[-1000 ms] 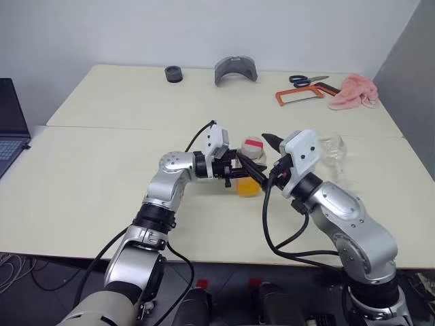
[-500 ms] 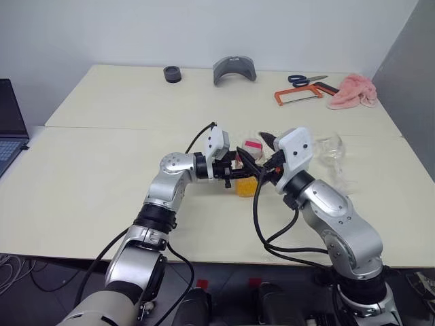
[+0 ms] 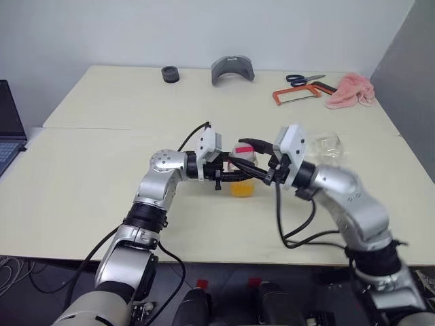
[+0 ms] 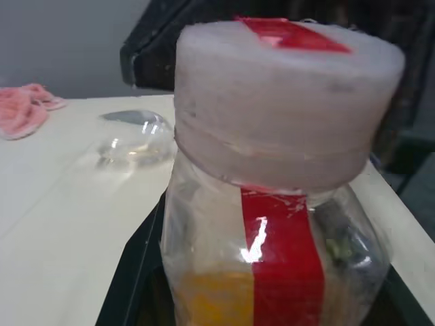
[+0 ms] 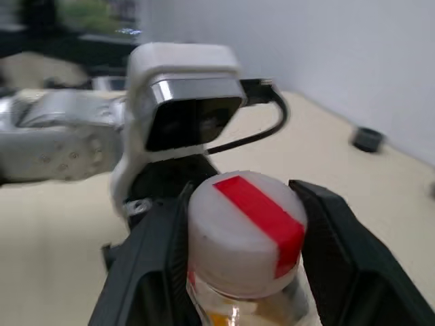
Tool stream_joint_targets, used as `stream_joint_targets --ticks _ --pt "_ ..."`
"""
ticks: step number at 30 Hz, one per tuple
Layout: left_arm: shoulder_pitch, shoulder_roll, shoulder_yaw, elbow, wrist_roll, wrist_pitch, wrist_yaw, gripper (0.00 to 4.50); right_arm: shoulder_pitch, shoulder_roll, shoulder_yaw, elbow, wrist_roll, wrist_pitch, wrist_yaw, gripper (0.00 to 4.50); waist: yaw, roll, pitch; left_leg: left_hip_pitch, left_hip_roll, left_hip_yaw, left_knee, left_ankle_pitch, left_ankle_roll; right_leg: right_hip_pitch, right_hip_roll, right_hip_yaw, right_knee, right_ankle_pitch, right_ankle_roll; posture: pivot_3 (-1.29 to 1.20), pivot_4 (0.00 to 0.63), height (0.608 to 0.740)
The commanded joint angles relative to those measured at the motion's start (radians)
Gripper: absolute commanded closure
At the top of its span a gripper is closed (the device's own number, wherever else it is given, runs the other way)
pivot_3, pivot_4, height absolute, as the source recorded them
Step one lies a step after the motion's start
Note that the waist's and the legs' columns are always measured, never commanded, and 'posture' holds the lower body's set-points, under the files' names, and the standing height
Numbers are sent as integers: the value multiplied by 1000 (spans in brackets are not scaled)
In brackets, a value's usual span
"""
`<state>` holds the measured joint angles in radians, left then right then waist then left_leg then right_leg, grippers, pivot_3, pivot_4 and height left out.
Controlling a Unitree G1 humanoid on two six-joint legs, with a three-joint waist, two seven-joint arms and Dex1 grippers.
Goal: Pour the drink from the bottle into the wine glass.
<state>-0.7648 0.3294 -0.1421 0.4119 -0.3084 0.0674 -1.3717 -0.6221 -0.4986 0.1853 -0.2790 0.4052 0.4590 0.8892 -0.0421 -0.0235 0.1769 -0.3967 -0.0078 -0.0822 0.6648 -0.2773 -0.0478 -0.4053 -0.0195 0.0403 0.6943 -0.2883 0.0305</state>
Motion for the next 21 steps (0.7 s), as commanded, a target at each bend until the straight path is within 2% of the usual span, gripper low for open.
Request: stream_joint_targets --ticks 1,3,5,9,11,13,16,21 --pt "-19 4 -13 -19 -13 37 -27 2793 -103 -72 22 38 97 44 247 2582 -1 0 0 0 0 0 0 0 0 0 0 0 0 0 0 0 150 740" --pt "-17 3 -8 -22 -15 41 -23 2793 -104 -100 26 50 113 69 291 2582 0 0 0 -1 1 -1 0 0 0 0 0 -1 -1 0 0 0 150 740" --pt "-12 1 -5 -27 -17 46 -15 2793 -92 -99 3 59 95 57 259 2582 1 0 0 -1 1 -2 0 0 0 0 -1 -1 -1 0 0 0 150 740" --pt "-4 -7 2 -26 -18 44 19 2794 -49 -88 -82 26 76 47 139 1206 3 0 0 -1 2 -4 0 0 0 0 -2 0 -1 0 0 0 150 740" --pt "-7 -17 8 -9 -1 16 58 2796 13 -89 -148 -67 78 61 44 551 6 0 0 -1 2 -4 0 0 0 -1 -2 0 -1 0 0 0 150 740" --pt "-13 -24 12 13 15 -16 89 2805 102 -83 -208 -203 108 112 -52 539 11 0 0 -2 2 -6 0 0 0 -1 -3 0 -1 0 0 0 150 740" --pt "-22 -34 15 39 25 -46 112 2805 213 -55 -226 -361 101 183 -197 539 13 0 0 -3 2 -6 0 0 0 -1 -3 -1 -2 0 0 0 150 740" --pt "-46 -56 16 86 35 -84 134 2806 285 103 -89 -496 -68 281 -532 539 7 0 0 -1 1 -5 0 0 0 -1 -2 1 1 0 0 0 150 740"
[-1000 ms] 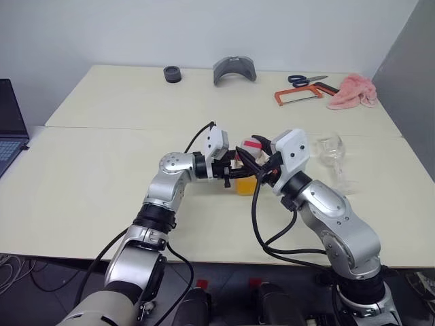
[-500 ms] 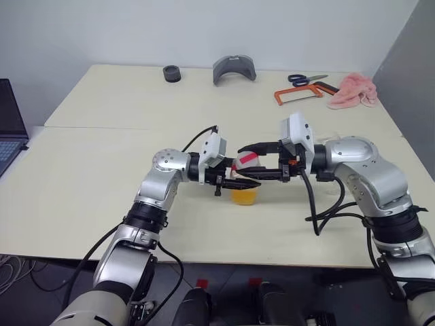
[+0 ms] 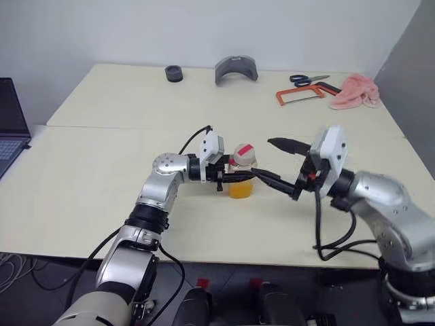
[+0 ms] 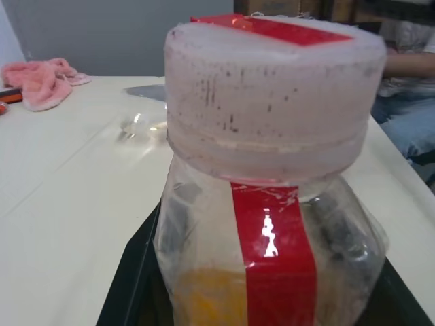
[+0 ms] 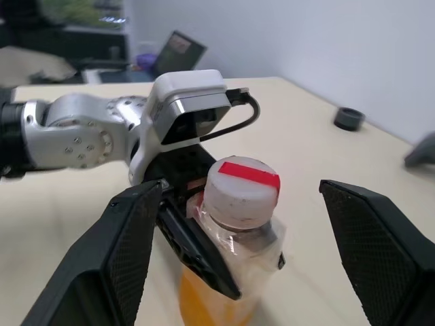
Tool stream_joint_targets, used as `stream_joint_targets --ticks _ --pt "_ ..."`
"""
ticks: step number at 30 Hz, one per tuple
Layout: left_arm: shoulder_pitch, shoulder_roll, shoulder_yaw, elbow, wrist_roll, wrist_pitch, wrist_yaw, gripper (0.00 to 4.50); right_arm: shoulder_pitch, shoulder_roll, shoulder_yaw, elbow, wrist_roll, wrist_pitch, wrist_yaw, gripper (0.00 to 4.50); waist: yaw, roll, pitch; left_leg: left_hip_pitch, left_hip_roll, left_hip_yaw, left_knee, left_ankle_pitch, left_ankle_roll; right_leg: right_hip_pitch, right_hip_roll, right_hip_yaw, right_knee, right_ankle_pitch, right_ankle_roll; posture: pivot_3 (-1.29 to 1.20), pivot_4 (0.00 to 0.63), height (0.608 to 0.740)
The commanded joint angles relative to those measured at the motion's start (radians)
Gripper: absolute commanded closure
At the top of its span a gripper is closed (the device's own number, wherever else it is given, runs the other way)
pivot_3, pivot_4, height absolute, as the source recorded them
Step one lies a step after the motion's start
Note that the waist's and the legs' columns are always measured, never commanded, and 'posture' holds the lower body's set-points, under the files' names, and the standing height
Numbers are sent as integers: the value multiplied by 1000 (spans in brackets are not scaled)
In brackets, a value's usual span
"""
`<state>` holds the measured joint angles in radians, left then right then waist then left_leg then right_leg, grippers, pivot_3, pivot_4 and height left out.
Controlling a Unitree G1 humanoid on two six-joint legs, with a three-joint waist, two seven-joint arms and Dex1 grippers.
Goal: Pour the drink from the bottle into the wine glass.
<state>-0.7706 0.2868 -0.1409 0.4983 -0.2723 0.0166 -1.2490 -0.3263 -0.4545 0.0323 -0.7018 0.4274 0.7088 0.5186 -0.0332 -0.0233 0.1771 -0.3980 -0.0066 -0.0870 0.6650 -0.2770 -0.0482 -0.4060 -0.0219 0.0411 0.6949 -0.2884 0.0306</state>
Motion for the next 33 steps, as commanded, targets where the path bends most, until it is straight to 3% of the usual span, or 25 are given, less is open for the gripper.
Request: stream_joint_targets --ticks 1,10,24,27,31,33 --pt "-45 -18 14 8 0 -38 12 2806 -18 93 94 -75 -123 40 -211 539 -2 0 0 0 0 1 0 0 0 0 1 0 0 0 0 0 150 740" --pt "-71 -58 11 56 17 -72 31 2808 -57 265 201 -27 -267 78 -407 539 0 0 0 0 -1 0 0 1 -1 -1 1 0 1 0 0 0 150 740" --pt "-75 -69 18 68 31 -95 67 2808 -56 326 194 42 -348 49 -447 539 -2 0 0 0 -1 1 0 0 0 -1 2 0 1 0 0 0 150 740" --pt "-74 -67 18 67 31 -94 69 2808 -49 324 195 44 -352 35 -439 1135 -2 0 0 0 -1 1 0 0 0 -1 1 0 1 0 0 0 150 740" --pt "-69 -65 16 60 30 -87 65 2808 -40 315 197 47 -356 13 -427 2497 -2 0 0 0 -1 0 0 0 0 -1 1 0 1 0 0 0 150 740" --pt "-65 -62 14 54 27 -81 60 2809 -35 309 202 48 -358 -5 -418 2599 -2 0 0 0 -1 1 0 0 0 -1 1 0 1 0 0 0 150 740"
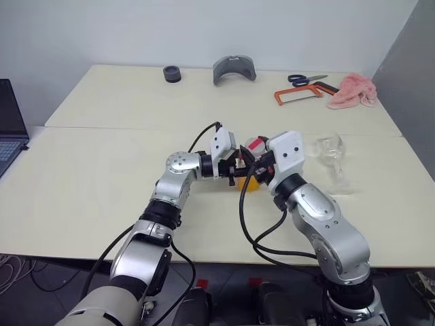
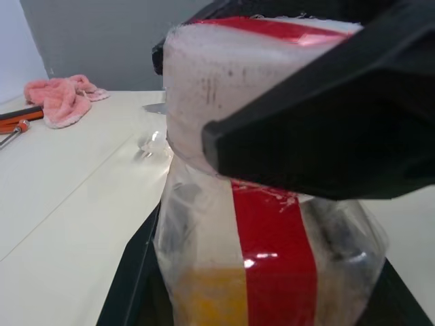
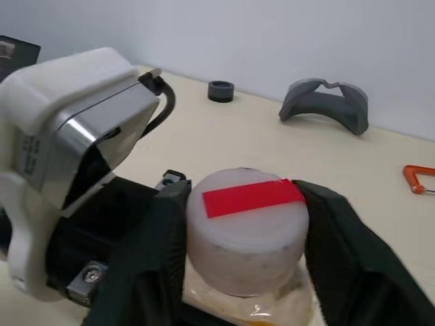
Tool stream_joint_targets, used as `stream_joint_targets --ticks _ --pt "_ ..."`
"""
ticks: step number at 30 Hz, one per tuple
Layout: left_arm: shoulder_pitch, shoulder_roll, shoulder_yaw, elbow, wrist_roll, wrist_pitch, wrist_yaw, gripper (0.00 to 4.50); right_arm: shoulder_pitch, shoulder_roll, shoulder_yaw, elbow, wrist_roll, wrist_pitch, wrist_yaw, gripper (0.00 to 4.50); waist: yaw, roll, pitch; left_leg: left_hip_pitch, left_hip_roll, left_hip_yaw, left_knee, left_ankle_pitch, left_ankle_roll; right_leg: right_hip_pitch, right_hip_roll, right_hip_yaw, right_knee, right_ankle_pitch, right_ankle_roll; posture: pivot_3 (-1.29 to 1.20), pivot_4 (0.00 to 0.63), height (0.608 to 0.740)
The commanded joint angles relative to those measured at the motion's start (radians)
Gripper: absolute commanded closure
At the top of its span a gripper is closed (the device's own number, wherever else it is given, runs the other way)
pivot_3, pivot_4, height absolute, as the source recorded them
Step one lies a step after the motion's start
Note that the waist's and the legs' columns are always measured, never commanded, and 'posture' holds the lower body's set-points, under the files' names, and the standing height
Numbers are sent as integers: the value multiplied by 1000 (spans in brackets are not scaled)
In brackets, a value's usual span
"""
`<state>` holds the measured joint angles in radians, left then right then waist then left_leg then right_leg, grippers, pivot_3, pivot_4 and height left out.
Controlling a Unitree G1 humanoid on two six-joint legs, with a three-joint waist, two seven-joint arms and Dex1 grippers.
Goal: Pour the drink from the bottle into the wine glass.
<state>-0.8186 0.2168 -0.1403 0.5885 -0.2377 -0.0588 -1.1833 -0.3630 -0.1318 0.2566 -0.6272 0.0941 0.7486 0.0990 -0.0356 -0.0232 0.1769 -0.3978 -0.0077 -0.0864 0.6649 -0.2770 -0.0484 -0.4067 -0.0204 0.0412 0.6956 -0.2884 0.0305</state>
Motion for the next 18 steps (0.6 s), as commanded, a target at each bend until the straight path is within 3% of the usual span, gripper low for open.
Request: stream_joint_targets --ticks 1,3,6,9,12,18 --pt "-16 9 13 -39 -9 -3 -9 2809 5 -17 -20 -26 -25 -54 7 2599 0 0 0 0 0 0 0 0 0 0 0 0 0 0 0 0 150 740" --pt "-13 18 10 -46 -17 11 -31 2810 3 -38 -4 -15 -14 -101 53 2599 0 0 0 0 0 0 0 0 0 0 0 0 0 0 0 0 150 740" --pt "-15 46 -3 -55 -36 48 -107 2810 -40 -138 14 30 21 -247 237 2599 -2 0 0 0 0 1 0 0 0 0 0 0 0 0 0 0 150 740" --pt "-29 74 -10 -57 -52 84 -174 2811 -104 -237 -52 95 160 -324 474 2599 -6 0 0 0 0 3 0 0 0 0 1 -1 0 0 0 0 150 740" --pt "-57 96 -11 -40 -54 91 -221 2811 -204 -344 -102 189 314 -302 720 2598 -7 0 0 0 -1 4 0 0 0 1 1 -1 -1 0 0 0 150 740" --pt "-101 110 3 -15 -54 96 -257 2811 -327 -428 -88 312 455 -201 957 2598 -7 0 0 0 0 4 0 0 1 1 1 -2 -2 0 0 0 150 740"
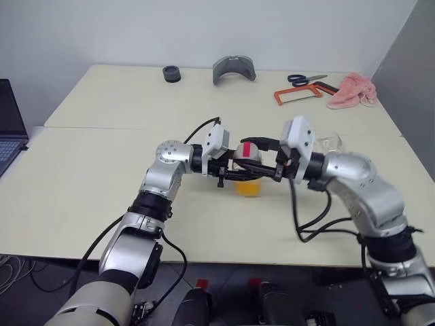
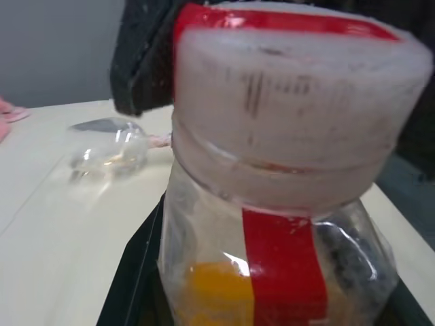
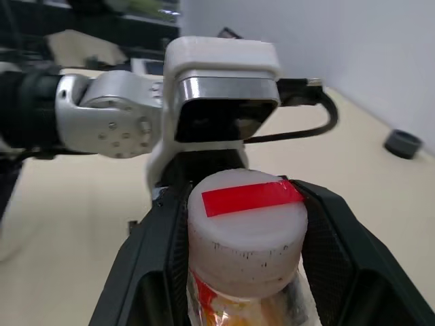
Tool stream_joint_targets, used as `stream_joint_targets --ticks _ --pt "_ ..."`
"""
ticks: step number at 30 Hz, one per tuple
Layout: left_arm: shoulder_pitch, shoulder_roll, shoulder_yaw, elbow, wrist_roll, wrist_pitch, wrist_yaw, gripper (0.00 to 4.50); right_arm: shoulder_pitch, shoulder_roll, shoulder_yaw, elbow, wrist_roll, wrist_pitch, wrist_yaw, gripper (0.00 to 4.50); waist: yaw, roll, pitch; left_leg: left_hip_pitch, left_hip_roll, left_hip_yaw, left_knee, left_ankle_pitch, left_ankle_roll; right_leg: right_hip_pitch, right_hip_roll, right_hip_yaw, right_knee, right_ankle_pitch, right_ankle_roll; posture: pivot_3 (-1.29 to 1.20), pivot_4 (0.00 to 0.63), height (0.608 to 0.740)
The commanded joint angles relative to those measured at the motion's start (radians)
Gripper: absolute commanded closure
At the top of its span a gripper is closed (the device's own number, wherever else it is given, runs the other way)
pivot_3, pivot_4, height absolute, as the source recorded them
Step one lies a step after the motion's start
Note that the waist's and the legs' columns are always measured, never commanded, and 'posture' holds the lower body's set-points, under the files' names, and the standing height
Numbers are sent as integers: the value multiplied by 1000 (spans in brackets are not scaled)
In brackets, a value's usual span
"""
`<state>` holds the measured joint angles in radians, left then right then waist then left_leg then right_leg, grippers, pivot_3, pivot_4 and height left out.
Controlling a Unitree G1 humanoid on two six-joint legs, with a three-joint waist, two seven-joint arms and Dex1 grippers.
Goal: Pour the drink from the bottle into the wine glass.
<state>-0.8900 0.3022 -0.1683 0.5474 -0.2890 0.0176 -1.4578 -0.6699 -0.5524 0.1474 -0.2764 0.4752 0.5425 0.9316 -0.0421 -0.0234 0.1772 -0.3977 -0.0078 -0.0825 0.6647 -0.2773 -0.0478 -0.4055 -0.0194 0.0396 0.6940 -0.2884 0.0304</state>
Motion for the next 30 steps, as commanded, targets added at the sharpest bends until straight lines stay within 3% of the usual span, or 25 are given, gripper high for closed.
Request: stream_joint_targets --ticks 1,7,14,19,24,30 --pt "-31 26 33 25 -2 20 17 2811 -22 -10 26 -35 71 5 133 2598 0 0 0 0 0 0 0 0 0 0 0 0 0 0 0 0 150 740" --pt "-9 30 47 0 -3 30 36 2811 19 12 -5 -64 77 39 68 2598 1 0 0 0 1 -2 0 0 0 -1 -1 1 0 0 0 0 150 740" --pt "49 27 57 -66 -17 63 73 2812 101 54 -90 -123 60 31 -60 200 1 0 0 0 2 -4 0 0 0 -1 -1 1 1 0 0 0 150 740" --pt "90 19 68 -113 -28 86 107 2812 176 68 -131 -248 36 38 -197 188 6 0 0 -1 2 -5 0 0 0 -1 -3 1 1 0 0 0 150 740" --pt "107 17 64 -140 -35 103 115 2812 198 144 -34 -282 -103 -9 -356 188 3 0 0 0 1 -4 1 0 -1 -1 -2 1 2 0 0 0 150 740" --pt "97 19 60 -136 -31 106 105 2812 198 172 25 -259 -190 -49 -393 188 3 0 0 0 1 -4 1 1 -1 -1 -2 1 2 0 0 0 150 740"
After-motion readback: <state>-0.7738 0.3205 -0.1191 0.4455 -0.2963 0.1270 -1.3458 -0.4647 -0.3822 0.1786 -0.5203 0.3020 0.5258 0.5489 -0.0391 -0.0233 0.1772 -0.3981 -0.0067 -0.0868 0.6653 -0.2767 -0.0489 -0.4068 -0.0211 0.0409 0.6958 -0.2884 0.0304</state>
